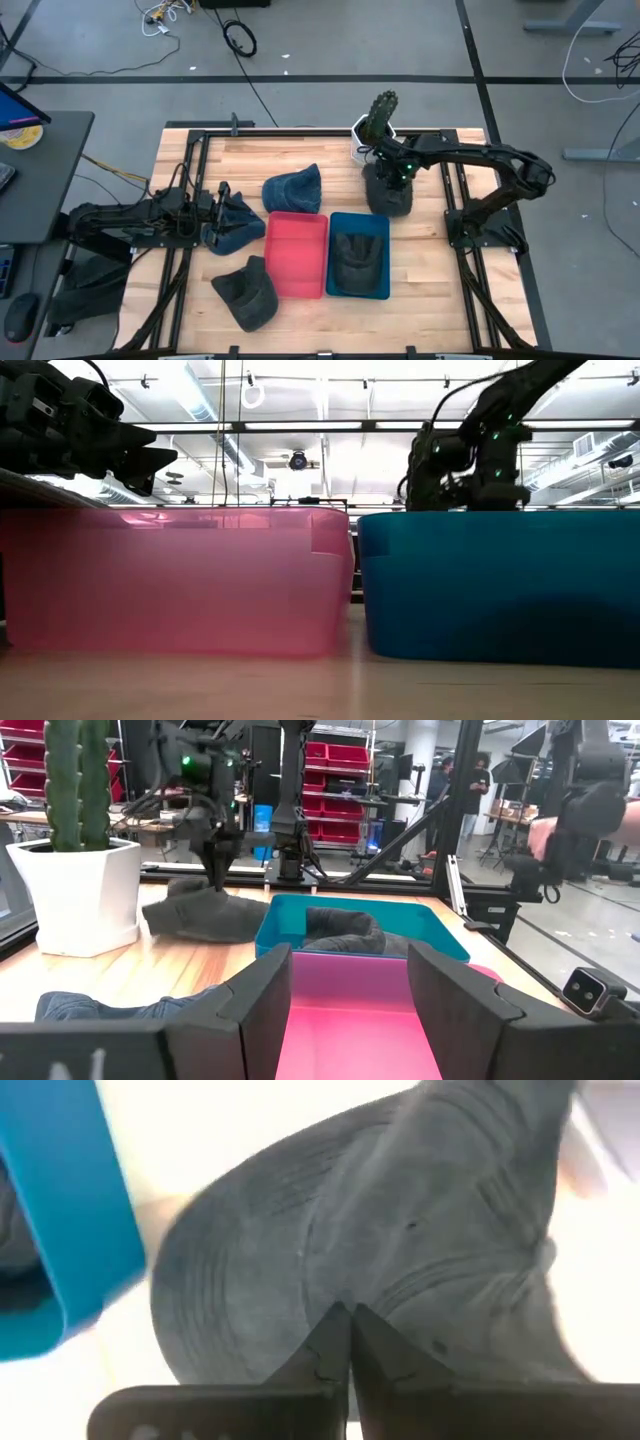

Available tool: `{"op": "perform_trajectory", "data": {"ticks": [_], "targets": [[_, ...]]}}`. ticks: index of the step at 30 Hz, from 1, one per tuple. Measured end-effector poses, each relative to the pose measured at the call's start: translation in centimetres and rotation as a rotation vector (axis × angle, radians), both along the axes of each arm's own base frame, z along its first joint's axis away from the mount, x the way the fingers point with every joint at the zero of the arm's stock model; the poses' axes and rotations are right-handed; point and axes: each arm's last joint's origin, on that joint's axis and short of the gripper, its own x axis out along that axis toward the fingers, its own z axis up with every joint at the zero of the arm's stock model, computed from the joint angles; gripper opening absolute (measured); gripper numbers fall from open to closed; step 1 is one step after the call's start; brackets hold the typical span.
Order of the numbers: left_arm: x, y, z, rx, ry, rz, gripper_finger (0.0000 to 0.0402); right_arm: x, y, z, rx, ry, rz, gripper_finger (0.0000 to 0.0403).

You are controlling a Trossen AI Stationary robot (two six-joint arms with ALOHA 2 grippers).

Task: Pick & Place hat
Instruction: Put the top black cap in the blue bin

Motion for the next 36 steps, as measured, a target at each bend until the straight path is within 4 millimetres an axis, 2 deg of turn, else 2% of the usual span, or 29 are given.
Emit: {"op": "perform_trajectory", "data": {"ticks": [4, 10, 13, 18, 23, 30, 33, 36], "targets": [[0.0, 0.0, 0.0, 0.000, 0.000, 0.000, 0.0204, -1.2, 1.1, 3.7, -0.084, -0.006, -0.053, 0.0002], [0.0, 0.0, 0.0, 0.000, 0.000, 0.000, 0.0204, -3.0, 4.8, 10.3, -0.118, -0.150, -0.158, 0.0001], [0.0, 0.0, 0.0, 0.000, 0.000, 0.000, 0.0204, -3.6, 7.2, 12.5, -0.131, -0.198, -0.209, 0.0001], [0.0, 0.0, 0.0, 0.000, 0.000, 0.000, 0.0204, -3.1, 11.1, 15.3, -0.060, -0.259, -0.198, 0.0000], [0.0, 0.0, 0.0, 0.000, 0.000, 0.000, 0.0204, -0.5, 14.5, 15.3, -0.020, -0.267, -0.150, 0.0000], [0.0, 0.0, 0.0, 0.000, 0.000, 0.000, 0.0204, 3.7, 19.0, 13.2, -0.005, -0.231, -0.034, 0.0000], [0.0, 0.0, 0.0, 0.000, 0.000, 0.000, 0.0204, 5.5, 20.3, 12.2, -0.001, -0.251, 0.005, 0.0000], [0.0, 0.0, 0.0, 0.000, 0.001, -0.001, 0.0204, 6.9, 21.0, 10.3, -0.011, -0.183, 0.048, 0.0000]]}}
